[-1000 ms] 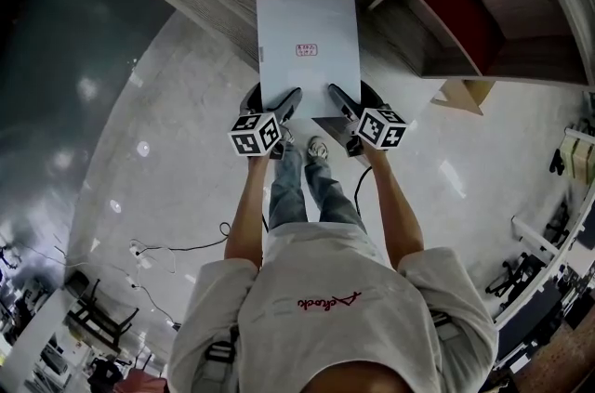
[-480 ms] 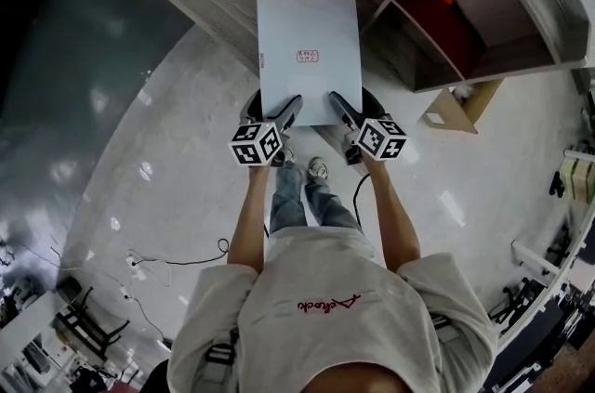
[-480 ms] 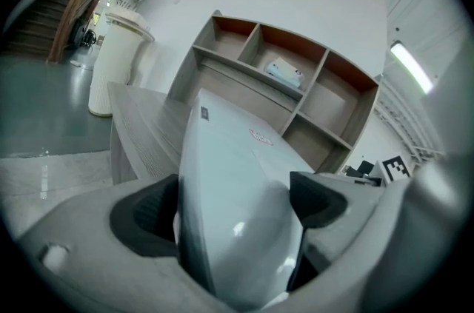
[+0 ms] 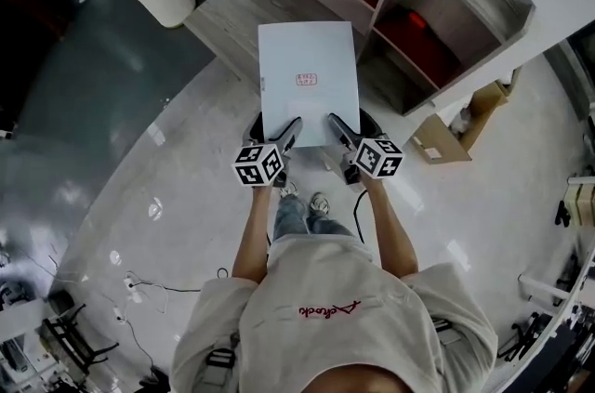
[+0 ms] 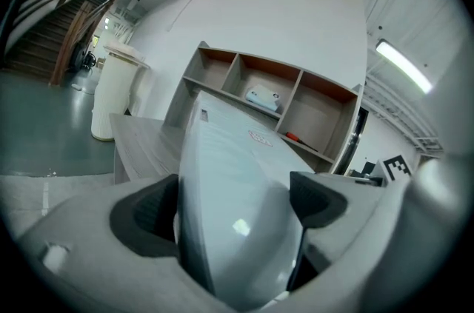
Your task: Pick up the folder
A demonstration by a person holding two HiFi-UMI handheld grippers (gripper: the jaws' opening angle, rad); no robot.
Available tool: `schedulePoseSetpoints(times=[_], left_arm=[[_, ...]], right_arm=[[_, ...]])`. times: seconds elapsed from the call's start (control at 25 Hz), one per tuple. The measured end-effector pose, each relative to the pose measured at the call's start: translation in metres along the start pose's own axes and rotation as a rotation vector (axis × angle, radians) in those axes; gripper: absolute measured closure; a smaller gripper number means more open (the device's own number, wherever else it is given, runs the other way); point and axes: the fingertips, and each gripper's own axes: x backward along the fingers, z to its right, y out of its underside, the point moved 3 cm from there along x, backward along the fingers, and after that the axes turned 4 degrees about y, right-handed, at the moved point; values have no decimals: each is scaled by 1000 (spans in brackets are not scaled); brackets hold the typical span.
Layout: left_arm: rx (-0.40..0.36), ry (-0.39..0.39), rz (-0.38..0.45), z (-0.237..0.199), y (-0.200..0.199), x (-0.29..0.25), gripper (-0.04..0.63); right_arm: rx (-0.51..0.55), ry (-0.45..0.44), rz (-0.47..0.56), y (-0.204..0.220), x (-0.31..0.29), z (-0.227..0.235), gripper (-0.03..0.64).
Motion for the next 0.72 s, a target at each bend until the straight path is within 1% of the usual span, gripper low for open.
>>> schedulePoseSetpoints(times=[0.2,0.4,0.72], left_arm=[[-28,-9,37,27,-8,16,115],[-49,-11,61,43,-16,31,115],[-62,5,87,63,-12,58,115]], right_arm=[[13,-30,28,-12,25,-8,216],[24,-45,55,-20,43,-18,216],[50,-45,79,-17,75,-34,218]])
